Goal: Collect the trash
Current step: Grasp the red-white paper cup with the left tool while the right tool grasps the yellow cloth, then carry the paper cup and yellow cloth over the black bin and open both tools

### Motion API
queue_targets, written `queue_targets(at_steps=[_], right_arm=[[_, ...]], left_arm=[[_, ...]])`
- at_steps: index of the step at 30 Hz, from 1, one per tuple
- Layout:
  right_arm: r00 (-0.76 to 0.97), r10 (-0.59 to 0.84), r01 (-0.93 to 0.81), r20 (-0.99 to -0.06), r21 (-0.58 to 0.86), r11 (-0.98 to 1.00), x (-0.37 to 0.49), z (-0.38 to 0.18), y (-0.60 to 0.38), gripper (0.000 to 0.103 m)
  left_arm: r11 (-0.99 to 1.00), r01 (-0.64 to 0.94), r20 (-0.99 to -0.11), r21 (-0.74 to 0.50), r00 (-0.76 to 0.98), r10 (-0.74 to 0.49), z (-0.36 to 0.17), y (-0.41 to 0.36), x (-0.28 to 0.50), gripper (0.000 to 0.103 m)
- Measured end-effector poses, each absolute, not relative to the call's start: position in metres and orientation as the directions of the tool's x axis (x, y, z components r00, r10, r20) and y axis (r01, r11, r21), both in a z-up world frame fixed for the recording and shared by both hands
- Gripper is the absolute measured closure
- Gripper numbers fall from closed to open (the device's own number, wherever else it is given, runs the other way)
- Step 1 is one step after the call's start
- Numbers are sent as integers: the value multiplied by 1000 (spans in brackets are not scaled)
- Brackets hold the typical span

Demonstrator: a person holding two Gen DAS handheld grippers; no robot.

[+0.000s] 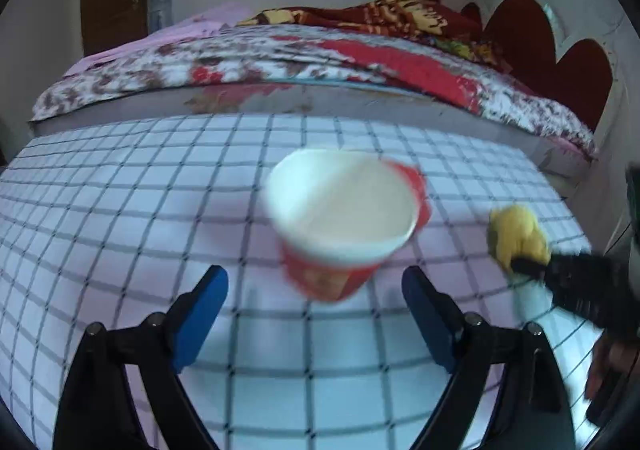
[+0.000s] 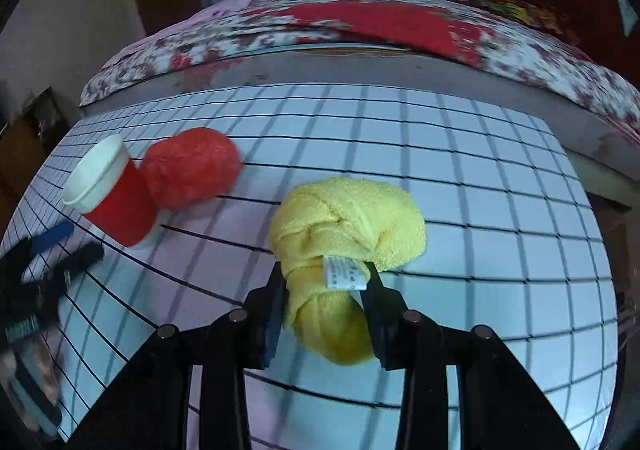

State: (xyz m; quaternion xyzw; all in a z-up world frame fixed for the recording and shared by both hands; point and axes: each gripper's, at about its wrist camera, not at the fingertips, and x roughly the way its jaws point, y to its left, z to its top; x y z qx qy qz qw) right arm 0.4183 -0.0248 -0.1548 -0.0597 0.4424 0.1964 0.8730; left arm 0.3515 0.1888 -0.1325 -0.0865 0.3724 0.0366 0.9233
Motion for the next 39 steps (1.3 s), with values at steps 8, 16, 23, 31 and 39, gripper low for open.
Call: queue_targets(at_steps=[8,16,23,31,39], right_arm=[[536,320,-403,-781,96,910,406,-148,-39,65],[554,359,-414,-752,125,901,382,-145,-43,65],[611,368,-430,-701,97,898,323,-129,-38,65],[605,388,-437,-695,118,892,263,-135,-59,65],[639,376,-391,-671,137,910,234,-123,-112,65]], left_arm=[[975,-86,-657,-205,750,-72,-121,214,345,44],[985,-96,-658,-146,753,-24,-120,210,296,45],[994,-78,-677,-78,736,5,-128,182,255,45],[998,-49,-677,-33,736,14,-121,146,228,46],[998,69,-650,11,758,-46,-102,77,214,46]])
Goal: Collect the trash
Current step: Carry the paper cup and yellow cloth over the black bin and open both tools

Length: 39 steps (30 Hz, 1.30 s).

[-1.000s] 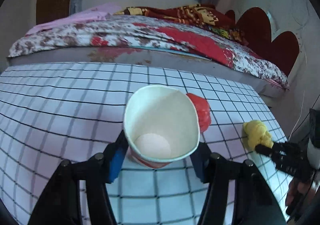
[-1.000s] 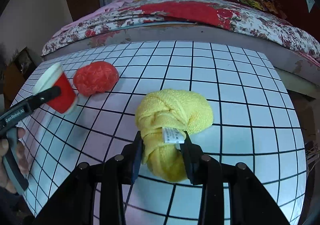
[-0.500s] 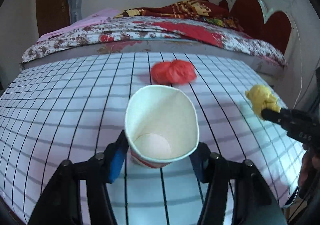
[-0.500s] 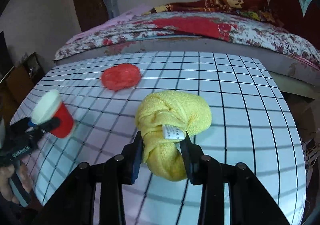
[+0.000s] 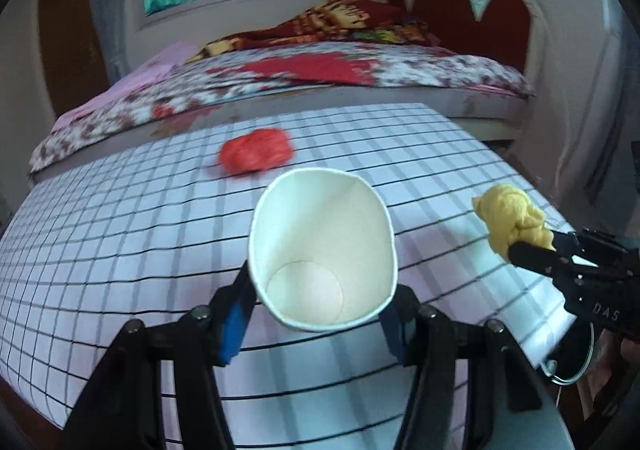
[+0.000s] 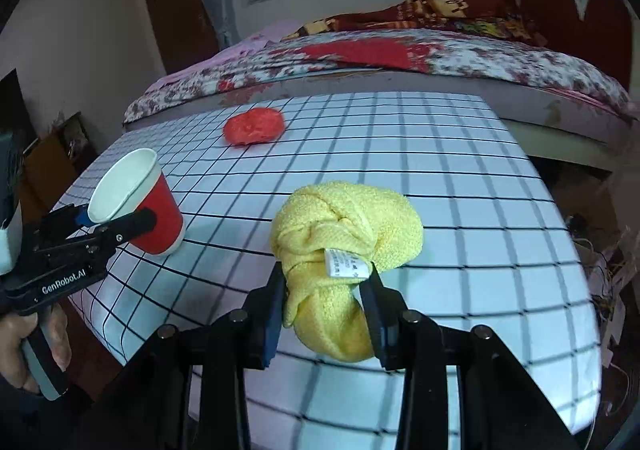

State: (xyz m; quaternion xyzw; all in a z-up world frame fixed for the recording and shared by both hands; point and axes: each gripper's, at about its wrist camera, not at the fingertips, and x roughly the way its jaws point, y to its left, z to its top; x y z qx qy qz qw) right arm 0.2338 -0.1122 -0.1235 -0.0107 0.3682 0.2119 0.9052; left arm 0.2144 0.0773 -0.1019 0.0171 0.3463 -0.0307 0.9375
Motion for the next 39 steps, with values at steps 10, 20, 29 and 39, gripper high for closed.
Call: queue_targets(at_steps=[10,20,29,39], right_arm=[[694,282,-260,-662,135,956,188,-110,-214,65],[708,132,-74,-694,113,991,136,-108,-322,65],[695,55,28,-717,103,994,98,-111,-393,65],[643,39,54,-765,96,994,76,-143,-436,65]], left_arm=[[965,262,-637,-4,744,-204,-90,-14,197,46],[893,449,-633,-26,684,-362,-85,-103,167,46],[788,613,-661,-53,570,-488,-96,-184,135,46],[711,688,-735,-145,406,-543,-134,-251,124,46]])
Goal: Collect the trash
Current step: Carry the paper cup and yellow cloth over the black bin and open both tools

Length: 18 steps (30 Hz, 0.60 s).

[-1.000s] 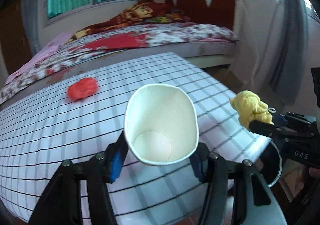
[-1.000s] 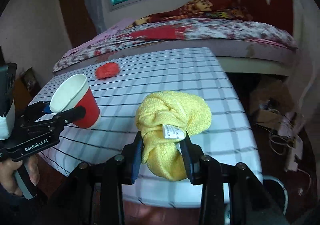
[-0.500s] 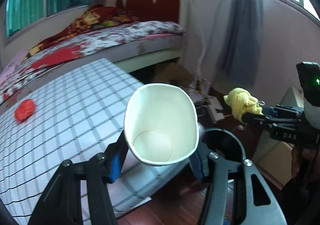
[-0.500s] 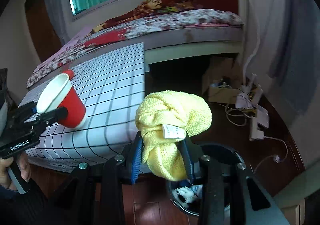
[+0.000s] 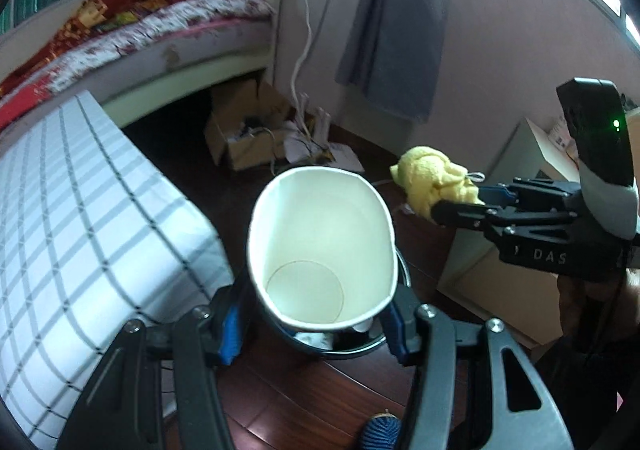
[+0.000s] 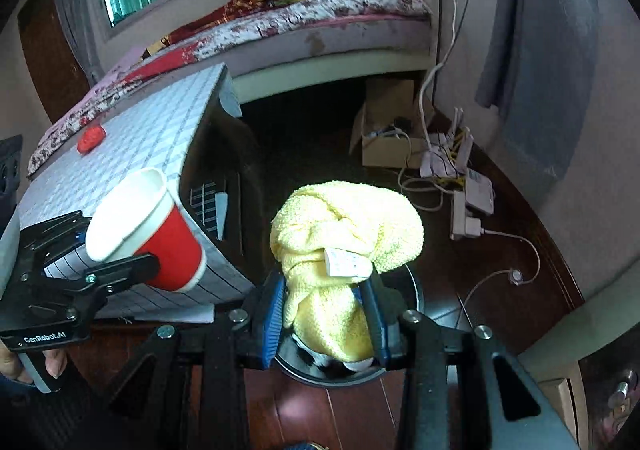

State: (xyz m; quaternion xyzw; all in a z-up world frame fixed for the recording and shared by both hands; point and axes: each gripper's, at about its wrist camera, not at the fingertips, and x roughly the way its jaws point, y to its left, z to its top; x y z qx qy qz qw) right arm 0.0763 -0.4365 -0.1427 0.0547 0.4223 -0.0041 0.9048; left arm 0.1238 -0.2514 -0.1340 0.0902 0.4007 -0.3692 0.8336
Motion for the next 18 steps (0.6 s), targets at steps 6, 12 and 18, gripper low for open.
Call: queue_targets(at_steps=[6,12,18], right_arm=[[591,63,42,-804,109,993,75,-172,-452,65],[550,97,6,-830,120,993,81,-192,-458,65],[517,137,-52,-845,129,990,98,-204,-455,64]], left_arm=[[701,689,-784,-185,326,-527,-164,-277,127,46],[703,682,-813,-201,284,-508,-186,-290,130,46],[705,675,-823,-218,261,-505,-199,-294,135,45]])
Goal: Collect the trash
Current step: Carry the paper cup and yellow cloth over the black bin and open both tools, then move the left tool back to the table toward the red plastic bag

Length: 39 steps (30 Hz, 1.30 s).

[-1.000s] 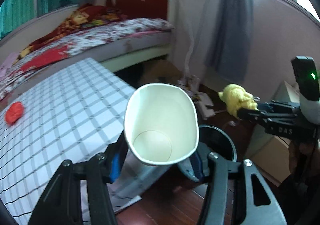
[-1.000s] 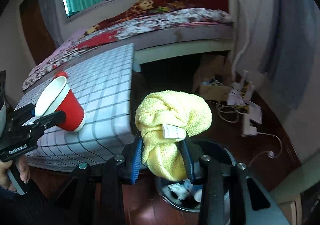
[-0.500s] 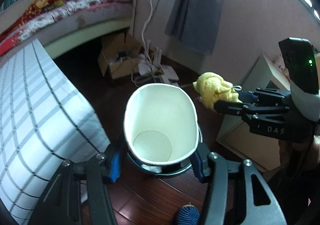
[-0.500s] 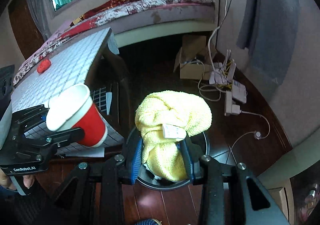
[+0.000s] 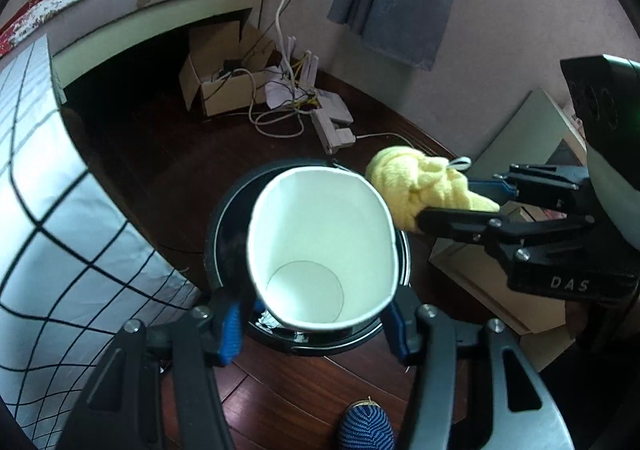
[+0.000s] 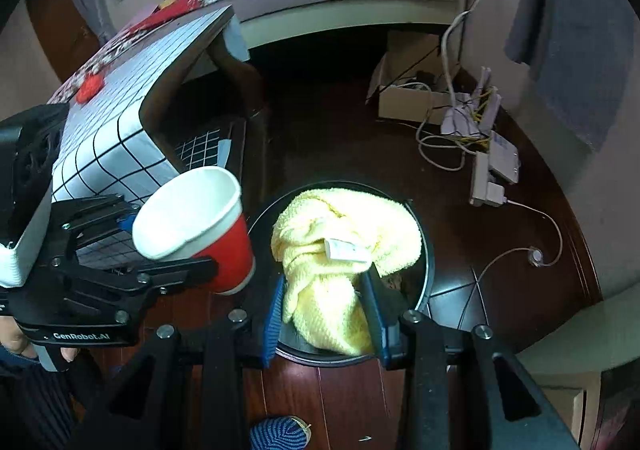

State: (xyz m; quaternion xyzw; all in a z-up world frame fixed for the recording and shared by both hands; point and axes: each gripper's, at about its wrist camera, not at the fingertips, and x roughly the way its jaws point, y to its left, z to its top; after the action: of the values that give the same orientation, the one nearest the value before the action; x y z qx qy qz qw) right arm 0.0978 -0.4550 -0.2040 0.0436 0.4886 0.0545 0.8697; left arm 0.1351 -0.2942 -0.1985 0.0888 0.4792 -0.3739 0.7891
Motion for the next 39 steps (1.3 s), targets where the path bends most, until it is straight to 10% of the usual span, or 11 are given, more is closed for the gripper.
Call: queue_targets(at_steps=[8,10,20,39], right_arm=[[489,201,-47,-849,205,978,114,-217,-464,62],[513,138,16,-847,170,985,115,-216,-473,20],[552,60,112,-832,146,983,109,-202,-474,1],[715,-59,174,-697,95,980,87,-129,-413,1]], left_arm=[[707,668,-822,-233,254,-510,-215,-302,143,31],[732,646,-848,-217,247,-469,-223,-302,144,19],[779,610,-846,-144,333,-417,-206,-287,132,9],[876,479,-749,-49,563,-350,-112,-192,121,7]])
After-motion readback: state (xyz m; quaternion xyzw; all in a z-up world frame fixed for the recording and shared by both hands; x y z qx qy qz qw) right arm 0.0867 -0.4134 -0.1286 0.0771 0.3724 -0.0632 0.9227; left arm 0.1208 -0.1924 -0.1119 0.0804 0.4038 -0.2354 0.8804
